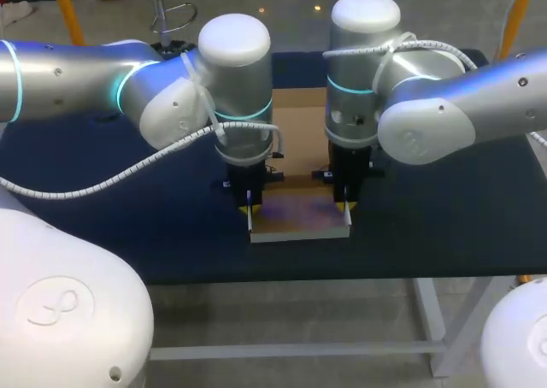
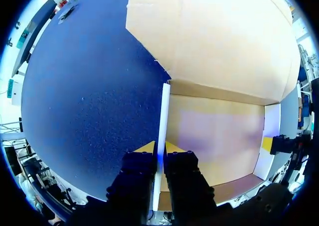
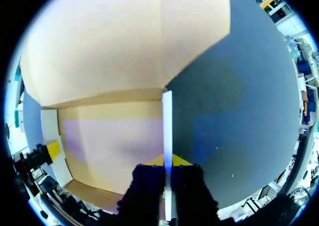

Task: Assemble the packaging by folding the flat box into shape, placing the metal phone stand inside, and closing the box properly

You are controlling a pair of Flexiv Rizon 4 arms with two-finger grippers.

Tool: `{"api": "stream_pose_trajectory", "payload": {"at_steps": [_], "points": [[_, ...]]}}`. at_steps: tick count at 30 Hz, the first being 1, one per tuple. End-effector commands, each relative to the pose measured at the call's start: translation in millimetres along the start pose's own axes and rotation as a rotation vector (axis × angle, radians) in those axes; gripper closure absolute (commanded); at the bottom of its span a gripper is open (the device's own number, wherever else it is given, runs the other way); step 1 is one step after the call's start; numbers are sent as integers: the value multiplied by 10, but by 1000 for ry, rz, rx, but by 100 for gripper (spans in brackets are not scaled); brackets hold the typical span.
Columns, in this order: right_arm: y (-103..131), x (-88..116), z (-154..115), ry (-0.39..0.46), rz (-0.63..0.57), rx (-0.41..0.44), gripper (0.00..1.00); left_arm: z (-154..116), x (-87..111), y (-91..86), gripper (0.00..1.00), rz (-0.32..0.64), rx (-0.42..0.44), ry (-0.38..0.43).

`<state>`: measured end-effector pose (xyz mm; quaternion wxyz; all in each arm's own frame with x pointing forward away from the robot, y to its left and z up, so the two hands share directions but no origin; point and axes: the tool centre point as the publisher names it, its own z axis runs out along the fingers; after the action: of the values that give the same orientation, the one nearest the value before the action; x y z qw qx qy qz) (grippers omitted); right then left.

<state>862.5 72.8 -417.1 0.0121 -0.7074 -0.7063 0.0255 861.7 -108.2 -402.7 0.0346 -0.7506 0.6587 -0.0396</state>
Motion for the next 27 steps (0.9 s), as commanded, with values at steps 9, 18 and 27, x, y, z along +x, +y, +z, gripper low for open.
{"api": "stream_pose_trajectory", "payload": {"at_steps": [9, 18, 27], "points": [[2, 8, 9, -2, 0, 3, 100, 64, 18, 0, 100, -7, 2, -25], [-45, 18, -95, 31, -42, -41, 92, 32, -5, 26, 100, -2, 19, -11], [-138, 39, -277, 80, -114, -102, 0, -9, -10, 42, 100, 6, 33, -6]]}}
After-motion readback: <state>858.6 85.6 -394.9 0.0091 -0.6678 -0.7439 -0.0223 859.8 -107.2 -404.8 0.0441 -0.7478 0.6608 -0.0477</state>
